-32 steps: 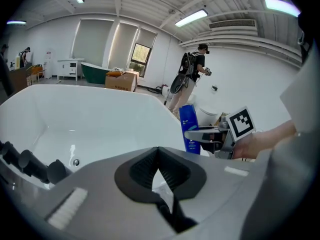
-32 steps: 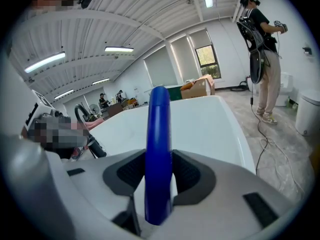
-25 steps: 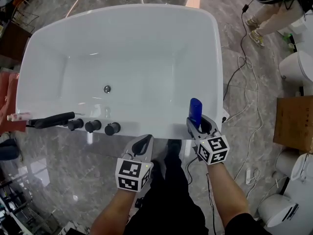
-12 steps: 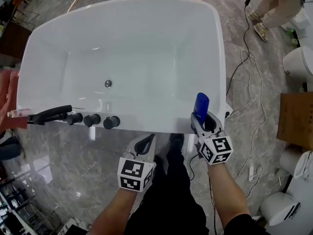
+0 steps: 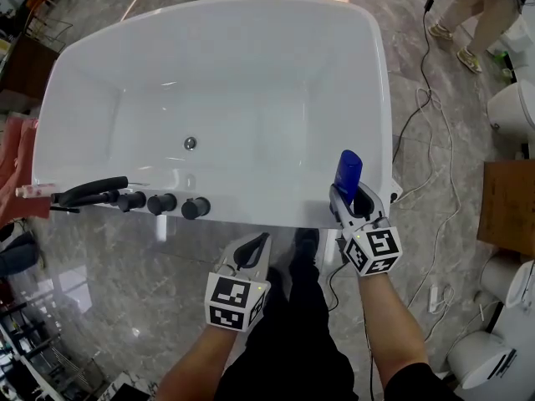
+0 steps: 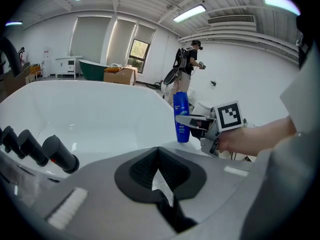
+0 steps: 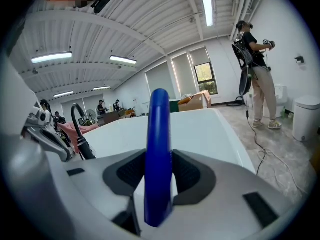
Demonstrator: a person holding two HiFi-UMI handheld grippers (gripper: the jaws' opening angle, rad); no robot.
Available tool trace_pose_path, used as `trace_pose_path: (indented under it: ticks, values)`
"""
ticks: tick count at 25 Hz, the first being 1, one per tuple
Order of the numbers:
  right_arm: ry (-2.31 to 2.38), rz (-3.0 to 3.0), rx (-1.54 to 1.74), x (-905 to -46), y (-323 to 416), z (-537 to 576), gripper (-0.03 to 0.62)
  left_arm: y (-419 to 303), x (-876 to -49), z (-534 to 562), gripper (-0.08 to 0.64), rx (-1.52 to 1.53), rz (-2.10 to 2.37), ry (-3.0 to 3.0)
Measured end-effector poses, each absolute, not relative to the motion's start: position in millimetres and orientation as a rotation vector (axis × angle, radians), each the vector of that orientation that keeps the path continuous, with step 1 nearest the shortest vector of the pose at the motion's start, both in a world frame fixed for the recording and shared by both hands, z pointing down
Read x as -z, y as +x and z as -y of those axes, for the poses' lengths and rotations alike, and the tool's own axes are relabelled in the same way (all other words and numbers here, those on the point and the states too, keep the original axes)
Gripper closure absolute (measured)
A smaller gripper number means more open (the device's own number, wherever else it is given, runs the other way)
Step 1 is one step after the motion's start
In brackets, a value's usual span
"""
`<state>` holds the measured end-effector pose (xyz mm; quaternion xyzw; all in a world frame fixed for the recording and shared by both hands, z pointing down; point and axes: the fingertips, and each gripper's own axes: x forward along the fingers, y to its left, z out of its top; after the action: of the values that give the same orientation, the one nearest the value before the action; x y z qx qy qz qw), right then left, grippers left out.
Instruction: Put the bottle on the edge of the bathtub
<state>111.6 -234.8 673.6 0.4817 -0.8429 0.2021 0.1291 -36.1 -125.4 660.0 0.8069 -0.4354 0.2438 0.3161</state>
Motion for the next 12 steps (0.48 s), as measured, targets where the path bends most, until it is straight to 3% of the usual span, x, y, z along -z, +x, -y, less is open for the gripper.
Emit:
trace_pose_path:
  ticks: [12]
  values:
    - [1.407,2.410,-0.642,-685.7,114.5,218.1,0.433,-45.6,-666.4,117.9,0.551,-0.650,1.145,2.112]
